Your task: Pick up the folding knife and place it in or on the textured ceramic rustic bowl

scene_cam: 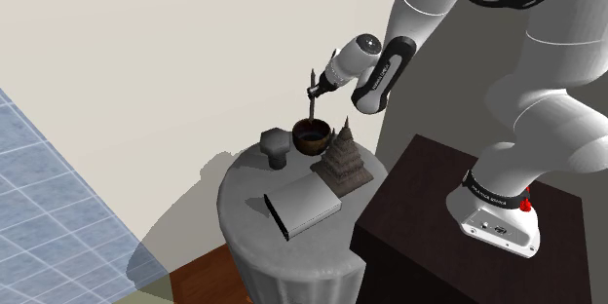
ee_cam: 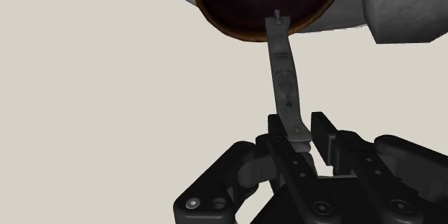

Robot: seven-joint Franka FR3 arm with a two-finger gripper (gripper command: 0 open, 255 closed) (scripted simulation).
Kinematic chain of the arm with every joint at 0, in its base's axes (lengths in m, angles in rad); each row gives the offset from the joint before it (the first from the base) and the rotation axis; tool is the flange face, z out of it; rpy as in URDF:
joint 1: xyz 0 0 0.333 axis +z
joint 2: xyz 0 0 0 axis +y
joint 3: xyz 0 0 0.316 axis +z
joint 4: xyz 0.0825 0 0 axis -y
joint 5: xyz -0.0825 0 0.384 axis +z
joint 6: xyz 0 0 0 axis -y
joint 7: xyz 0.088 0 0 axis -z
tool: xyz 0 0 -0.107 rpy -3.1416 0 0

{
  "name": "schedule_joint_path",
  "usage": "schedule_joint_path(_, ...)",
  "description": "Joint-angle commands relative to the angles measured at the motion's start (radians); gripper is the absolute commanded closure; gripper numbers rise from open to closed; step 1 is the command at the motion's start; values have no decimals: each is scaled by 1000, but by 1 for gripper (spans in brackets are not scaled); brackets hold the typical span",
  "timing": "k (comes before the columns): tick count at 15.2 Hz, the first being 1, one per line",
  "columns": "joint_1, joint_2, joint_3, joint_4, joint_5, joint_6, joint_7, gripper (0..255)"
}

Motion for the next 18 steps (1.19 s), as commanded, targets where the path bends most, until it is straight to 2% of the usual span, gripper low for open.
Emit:
schedule_joint_path(1, -29, -34, 29, 8, -2, 26, 16, 255)
schedule_joint_path(5, -67, -100, 69, 19, 2, 78, 41, 255)
schedule_joint_path(13, -67, -100, 69, 19, 1, 78, 41, 255)
schedule_joint_path(14, -67, -100, 69, 19, 1, 78, 41, 0)
schedule_joint_path(18, -67, -100, 69, 19, 1, 78, 41, 0)
